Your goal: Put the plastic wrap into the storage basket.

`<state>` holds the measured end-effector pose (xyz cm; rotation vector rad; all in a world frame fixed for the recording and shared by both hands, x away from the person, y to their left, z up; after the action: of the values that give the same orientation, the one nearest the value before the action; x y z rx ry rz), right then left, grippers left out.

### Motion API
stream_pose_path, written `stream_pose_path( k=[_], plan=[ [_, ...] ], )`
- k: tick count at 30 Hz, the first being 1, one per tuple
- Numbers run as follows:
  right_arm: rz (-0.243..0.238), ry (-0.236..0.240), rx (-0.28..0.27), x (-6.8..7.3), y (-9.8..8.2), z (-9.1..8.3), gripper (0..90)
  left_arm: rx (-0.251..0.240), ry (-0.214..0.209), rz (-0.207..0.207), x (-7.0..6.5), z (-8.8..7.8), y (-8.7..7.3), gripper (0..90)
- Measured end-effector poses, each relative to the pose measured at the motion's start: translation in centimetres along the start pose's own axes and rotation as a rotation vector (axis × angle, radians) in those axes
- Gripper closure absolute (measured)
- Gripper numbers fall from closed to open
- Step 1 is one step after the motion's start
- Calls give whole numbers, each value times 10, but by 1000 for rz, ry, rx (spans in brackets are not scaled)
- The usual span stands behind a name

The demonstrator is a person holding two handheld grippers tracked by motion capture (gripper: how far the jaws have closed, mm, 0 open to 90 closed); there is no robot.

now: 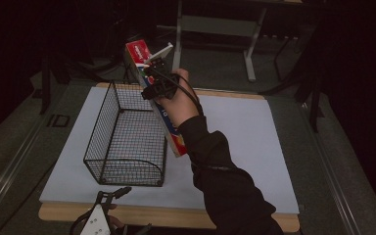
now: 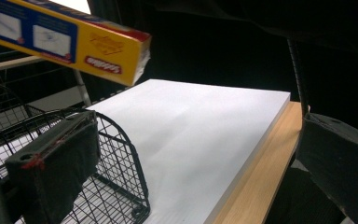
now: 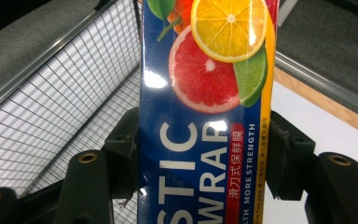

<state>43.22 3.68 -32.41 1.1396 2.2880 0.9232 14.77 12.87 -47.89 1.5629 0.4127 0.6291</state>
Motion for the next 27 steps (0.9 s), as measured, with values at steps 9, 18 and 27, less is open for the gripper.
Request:
stream_pose_path(
  k=[9, 18, 27],
  plan=[
    [-23, 42, -43, 31, 13, 16, 395, -2, 8, -4, -1, -4, 0, 2],
    [-28, 71, -68, 58, 16, 39, 394, 3, 14, -4, -2, -9, 0, 2],
    [-31, 113, -79, 77, 5, 58, 394, 6, 13, -1, -3, -10, 0, 2]
  ],
)
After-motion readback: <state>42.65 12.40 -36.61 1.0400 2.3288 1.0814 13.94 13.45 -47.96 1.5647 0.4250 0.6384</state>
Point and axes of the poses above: each handheld gripper's, and its own axes: z roughly forward along the jaws, y roughly out of its top, x roughly to its left, the point moved 4 cm from there along z, roughly forward along the jaws, and after that the axes turned 7 degrees about -x, right-handed, at the moved point
